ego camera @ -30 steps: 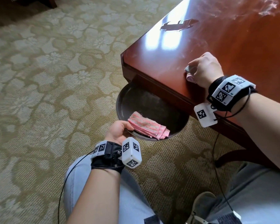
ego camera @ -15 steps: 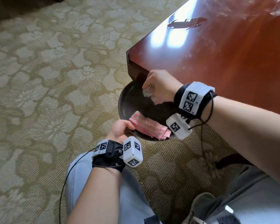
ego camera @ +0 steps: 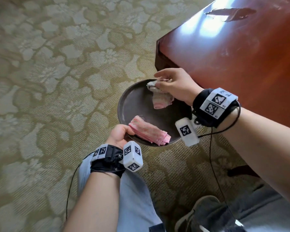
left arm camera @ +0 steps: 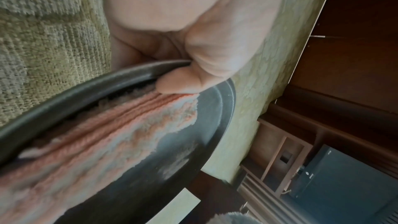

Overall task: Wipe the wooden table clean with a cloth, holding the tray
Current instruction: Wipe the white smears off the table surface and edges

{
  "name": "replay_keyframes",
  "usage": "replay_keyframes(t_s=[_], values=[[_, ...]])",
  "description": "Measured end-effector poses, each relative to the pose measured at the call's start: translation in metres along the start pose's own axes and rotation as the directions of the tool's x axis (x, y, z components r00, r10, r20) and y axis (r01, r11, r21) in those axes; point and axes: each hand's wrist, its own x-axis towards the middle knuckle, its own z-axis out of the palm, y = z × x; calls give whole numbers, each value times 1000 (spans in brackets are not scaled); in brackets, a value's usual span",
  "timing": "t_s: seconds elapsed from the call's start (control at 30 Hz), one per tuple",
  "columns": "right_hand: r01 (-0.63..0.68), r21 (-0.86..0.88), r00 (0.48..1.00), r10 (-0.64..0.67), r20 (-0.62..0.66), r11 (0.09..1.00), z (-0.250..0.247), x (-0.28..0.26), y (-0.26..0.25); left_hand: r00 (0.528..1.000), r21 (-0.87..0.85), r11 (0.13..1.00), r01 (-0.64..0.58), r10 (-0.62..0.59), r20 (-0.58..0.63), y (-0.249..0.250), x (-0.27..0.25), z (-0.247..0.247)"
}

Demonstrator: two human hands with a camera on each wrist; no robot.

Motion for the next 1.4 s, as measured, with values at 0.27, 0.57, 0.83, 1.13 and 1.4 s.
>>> replay_keyframes(t_s=[0.27, 0.57, 0.83, 1.13, 1.4], values=[[-409, 690, 912, 261, 315, 597, -18, -6, -80, 996, -62, 997, 44, -49, -80, 34, -81, -22], [-660, 730, 749, 237, 619, 176, -118, -38, -228, 998, -18, 998, 54, -54, -26, 123, -247, 2], [-566, 640, 809, 204, 551, 519, -215, -56, -394, 999, 17, 999, 31, -31, -13, 227, -400, 24], [-364, 677, 930, 286, 230, 640, -274, -20, -464, 998, 64, 996, -58, 57, 16, 324, -451, 62], [-282, 695, 951, 286, 115, 661, -337, 82, -474, 993, 110, 987, -120, 118, 20, 434, -396, 120]])
